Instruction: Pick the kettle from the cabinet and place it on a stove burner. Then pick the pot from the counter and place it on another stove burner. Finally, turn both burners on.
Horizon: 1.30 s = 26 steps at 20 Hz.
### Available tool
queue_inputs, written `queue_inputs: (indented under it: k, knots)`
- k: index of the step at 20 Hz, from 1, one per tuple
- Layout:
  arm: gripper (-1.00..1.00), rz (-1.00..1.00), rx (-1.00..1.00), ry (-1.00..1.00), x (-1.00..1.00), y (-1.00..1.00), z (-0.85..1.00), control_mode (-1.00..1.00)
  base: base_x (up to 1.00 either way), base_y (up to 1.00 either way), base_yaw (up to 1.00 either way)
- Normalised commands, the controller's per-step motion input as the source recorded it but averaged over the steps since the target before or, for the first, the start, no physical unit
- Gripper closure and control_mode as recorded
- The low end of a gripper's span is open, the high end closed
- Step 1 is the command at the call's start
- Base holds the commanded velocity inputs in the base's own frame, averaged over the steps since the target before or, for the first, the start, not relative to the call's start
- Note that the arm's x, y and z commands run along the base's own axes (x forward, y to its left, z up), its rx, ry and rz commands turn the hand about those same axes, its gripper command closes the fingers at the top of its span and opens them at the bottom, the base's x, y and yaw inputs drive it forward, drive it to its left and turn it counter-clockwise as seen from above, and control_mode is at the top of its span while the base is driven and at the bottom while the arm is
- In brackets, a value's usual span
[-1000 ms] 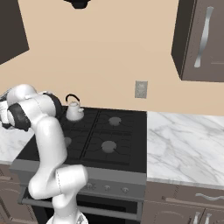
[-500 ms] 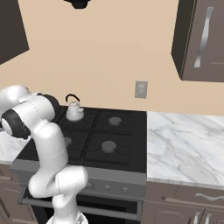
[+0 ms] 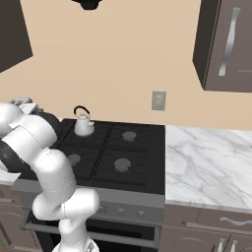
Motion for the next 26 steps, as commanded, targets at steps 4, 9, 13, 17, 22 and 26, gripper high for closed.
queue_inputs:
  k: [4,9,13,17,22,26]
  knots:
    - [-1.0,0.0,0.13,0.04,-0.57,-0.09,0.21,-1.0,0.0,0.0,0.0]
    - [-1.0,0.0,0.14,0.08,-0.51,-0.14,0.17,-1.0,0.0,0.0,0.0]
    - [-1.0,0.0,0.15,0.1,-0.4,-0.25,0.02,-1.0,0.0,0.0,0.0]
    - [-1.0,0.0,0.15,0.1,-0.37,-0.29,0.0,-1.0,0.0,0.0,0.0]
    - [-1.0,0.0,0.15,0.1,-0.34,-0.31,0.02,-1.0,0.0,0.0,0.0]
    - [-1.0,0.0,0.17,0.13,-0.31,-0.29,0.12,-1.0,0.0,0.0,0.0]
